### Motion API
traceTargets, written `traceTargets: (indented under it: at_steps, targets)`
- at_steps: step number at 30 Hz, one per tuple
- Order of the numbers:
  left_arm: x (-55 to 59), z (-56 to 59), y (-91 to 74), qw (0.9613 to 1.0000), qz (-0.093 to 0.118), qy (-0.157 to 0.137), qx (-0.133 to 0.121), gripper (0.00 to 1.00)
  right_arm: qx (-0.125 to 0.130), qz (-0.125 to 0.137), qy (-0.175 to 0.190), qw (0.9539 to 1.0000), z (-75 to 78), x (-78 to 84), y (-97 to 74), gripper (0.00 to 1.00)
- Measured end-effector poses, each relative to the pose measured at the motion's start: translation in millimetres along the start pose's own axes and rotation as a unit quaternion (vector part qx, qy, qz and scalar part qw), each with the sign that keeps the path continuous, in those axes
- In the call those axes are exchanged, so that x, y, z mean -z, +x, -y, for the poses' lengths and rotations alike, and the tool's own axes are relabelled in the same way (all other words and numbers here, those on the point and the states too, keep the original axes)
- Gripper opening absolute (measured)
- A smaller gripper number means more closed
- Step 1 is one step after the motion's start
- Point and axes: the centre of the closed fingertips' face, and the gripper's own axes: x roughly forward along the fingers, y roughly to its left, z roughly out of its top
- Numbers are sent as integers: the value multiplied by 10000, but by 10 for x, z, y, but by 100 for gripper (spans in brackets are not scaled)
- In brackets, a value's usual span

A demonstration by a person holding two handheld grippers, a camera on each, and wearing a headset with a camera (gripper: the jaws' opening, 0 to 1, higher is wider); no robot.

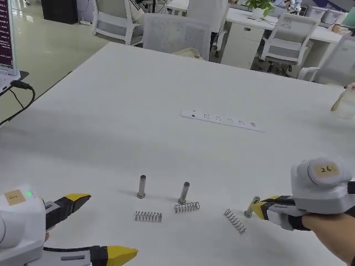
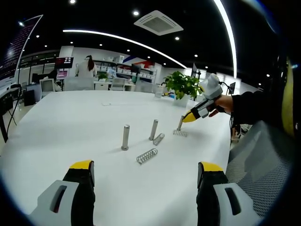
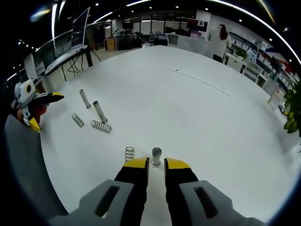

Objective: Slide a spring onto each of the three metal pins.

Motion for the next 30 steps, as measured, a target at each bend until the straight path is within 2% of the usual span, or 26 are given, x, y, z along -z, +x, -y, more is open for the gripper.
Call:
traceTargets:
  at_steps: [14, 30]
  targets:
    - [3, 4, -1, 10000, -13, 11, 9, 88, -54, -81, 33, 9999, -53, 136, -48, 11]
    - [2, 13, -3, 10000, -28, 26, 21, 88, -284, -139, -94, 9995, -232, 205, -36, 13]
